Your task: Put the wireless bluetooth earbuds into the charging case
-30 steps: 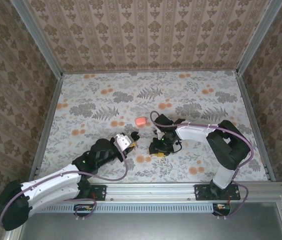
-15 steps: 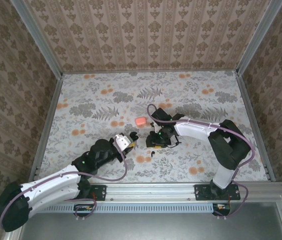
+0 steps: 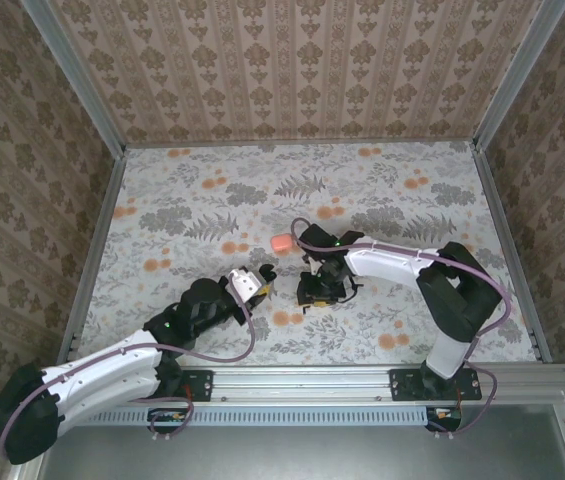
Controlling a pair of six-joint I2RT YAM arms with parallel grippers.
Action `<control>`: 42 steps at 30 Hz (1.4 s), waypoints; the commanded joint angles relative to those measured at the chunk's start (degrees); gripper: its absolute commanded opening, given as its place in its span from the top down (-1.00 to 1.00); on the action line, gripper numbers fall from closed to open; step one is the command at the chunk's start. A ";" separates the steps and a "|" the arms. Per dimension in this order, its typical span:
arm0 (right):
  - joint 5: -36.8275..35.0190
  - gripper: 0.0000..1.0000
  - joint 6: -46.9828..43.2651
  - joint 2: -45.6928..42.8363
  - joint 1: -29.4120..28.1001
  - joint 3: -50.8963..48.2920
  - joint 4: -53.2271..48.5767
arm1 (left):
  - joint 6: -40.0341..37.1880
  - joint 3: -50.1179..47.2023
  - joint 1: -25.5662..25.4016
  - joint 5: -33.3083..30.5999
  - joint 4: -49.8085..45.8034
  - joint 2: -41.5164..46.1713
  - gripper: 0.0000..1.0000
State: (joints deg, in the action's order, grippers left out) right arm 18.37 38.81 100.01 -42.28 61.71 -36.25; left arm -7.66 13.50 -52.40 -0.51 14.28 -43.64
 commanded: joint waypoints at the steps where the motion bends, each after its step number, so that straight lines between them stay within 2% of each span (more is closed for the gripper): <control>1: 0.09 0.26 0.48 2.26 -0.44 1.63 -1.04 | 0.32 -0.40 0.44 -0.37 -0.05 0.86 0.69; 25: -0.48 0.46 0.42 5.39 -1.09 2.22 3.64 | 0.37 -0.77 0.94 0.07 -0.48 1.45 0.69; 42: -4.81 0.35 -0.39 7.82 -1.97 4.03 0.18 | 0.46 -0.66 1.16 0.51 -0.81 1.51 0.69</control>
State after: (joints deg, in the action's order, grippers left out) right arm 16.84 38.76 105.82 -43.75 64.82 -34.98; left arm -7.66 13.34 -51.64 -0.45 13.15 -43.00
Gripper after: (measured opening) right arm 0.328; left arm 0.180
